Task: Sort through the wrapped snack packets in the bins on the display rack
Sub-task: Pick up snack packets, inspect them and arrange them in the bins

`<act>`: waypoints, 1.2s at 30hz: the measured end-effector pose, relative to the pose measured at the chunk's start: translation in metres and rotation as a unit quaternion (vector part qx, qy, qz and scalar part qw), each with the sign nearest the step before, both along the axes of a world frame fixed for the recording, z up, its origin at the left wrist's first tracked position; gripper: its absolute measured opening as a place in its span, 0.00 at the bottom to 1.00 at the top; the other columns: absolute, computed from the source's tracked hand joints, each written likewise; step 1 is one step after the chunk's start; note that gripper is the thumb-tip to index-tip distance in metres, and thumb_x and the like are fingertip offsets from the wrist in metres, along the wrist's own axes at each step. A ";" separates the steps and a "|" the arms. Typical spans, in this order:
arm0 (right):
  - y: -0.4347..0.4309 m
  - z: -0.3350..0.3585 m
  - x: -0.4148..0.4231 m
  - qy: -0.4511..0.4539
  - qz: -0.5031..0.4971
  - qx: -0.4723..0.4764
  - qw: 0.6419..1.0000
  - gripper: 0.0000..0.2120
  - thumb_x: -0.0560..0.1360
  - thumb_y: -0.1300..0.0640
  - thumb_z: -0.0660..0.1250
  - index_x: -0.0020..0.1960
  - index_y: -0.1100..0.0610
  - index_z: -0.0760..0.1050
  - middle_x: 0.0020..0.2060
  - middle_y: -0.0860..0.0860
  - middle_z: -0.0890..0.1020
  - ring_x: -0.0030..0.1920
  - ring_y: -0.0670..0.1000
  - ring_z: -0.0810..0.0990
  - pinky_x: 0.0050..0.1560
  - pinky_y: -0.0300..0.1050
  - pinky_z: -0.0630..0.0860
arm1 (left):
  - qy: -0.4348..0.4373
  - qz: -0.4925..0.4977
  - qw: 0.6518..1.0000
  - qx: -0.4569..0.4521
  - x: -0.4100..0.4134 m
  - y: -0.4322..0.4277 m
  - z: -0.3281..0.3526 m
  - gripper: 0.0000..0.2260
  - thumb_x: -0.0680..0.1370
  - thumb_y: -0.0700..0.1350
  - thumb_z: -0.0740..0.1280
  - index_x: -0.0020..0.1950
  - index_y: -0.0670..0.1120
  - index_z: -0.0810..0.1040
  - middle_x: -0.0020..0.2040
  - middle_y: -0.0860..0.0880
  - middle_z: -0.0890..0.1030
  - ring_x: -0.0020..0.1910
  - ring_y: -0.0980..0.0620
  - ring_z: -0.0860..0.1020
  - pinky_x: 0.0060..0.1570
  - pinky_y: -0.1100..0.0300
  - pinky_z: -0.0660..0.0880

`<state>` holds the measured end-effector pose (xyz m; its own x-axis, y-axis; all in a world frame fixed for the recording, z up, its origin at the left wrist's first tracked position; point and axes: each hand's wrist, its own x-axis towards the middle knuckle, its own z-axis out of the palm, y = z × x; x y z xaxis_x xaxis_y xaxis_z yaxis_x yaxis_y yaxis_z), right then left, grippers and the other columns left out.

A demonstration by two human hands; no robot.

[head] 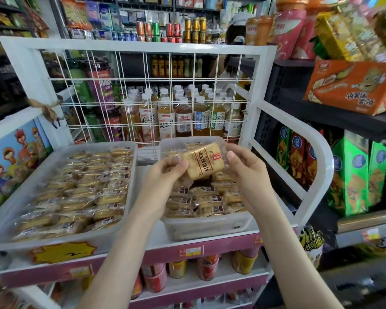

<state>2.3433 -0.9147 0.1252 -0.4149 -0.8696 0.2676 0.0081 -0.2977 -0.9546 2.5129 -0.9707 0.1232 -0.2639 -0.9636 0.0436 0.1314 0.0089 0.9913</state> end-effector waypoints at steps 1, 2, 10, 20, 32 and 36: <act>0.000 -0.002 0.003 -0.015 -0.009 0.004 1.000 0.07 0.80 0.62 0.62 0.52 0.61 0.78 0.47 0.56 0.84 0.49 0.54 0.83 0.52 0.50 0.78 | 0.008 -0.010 1.000 0.003 0.001 0.000 0.001 0.06 0.76 0.42 0.68 0.50 0.40 0.79 0.45 0.46 0.84 0.38 0.53 0.82 0.48 0.54 0.80; 0.000 -0.004 0.005 -0.023 -0.019 0.009 1.000 0.07 0.80 0.62 0.62 0.48 0.62 0.78 0.44 0.56 0.84 0.47 0.55 0.83 0.50 0.50 0.78 | 0.017 -0.023 1.000 0.006 0.002 0.001 0.002 0.04 0.78 0.40 0.66 0.49 0.40 0.78 0.43 0.47 0.84 0.36 0.55 0.81 0.44 0.57 0.80; 0.000 -0.006 0.012 0.141 -0.165 0.053 0.975 0.09 0.81 0.59 0.59 0.43 0.55 0.73 0.34 0.51 0.78 0.32 0.45 0.71 0.31 0.39 0.67 | -0.118 -0.018 0.988 -0.096 0.011 -0.001 -0.001 0.02 0.79 0.41 0.64 0.48 0.43 0.75 0.43 0.49 0.82 0.48 0.45 0.80 0.59 0.43 0.74; 0.007 0.006 0.004 0.117 -0.015 0.001 0.993 0.08 0.81 0.64 0.57 0.48 0.55 0.73 0.31 0.46 0.75 0.29 0.42 0.71 0.30 0.36 0.68 | -0.112 -0.077 0.975 -0.174 0.021 -0.004 0.011 0.11 0.81 0.34 0.60 0.41 0.46 0.69 0.39 0.45 0.76 0.35 0.55 0.76 0.45 0.57 0.77; -0.001 0.012 0.000 0.106 -0.059 0.006 0.993 0.14 0.83 0.56 0.55 0.45 0.65 0.70 0.30 0.49 0.74 0.30 0.47 0.72 0.26 0.35 0.69 | -0.057 -0.173 0.974 -0.137 0.013 -0.001 0.019 0.08 0.80 0.36 0.59 0.42 0.43 0.68 0.40 0.46 0.79 0.34 0.53 0.77 0.37 0.61 0.78; -0.004 0.009 0.000 0.120 -0.097 -0.003 0.988 0.15 0.83 0.57 0.55 0.43 0.66 0.69 0.30 0.50 0.73 0.30 0.46 0.69 0.26 0.36 0.67 | -0.085 -0.146 0.977 -0.132 0.011 -0.002 0.021 0.04 0.80 0.35 0.60 0.46 0.38 0.69 0.44 0.43 0.79 0.35 0.54 0.79 0.32 0.63 0.76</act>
<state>2.3435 -0.9189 0.1344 -0.4971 -0.7787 0.3828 -0.2754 -0.2767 -0.9206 2.5235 -0.9725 0.1438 -0.5506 -0.8077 0.2111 -0.0008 0.2534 0.9674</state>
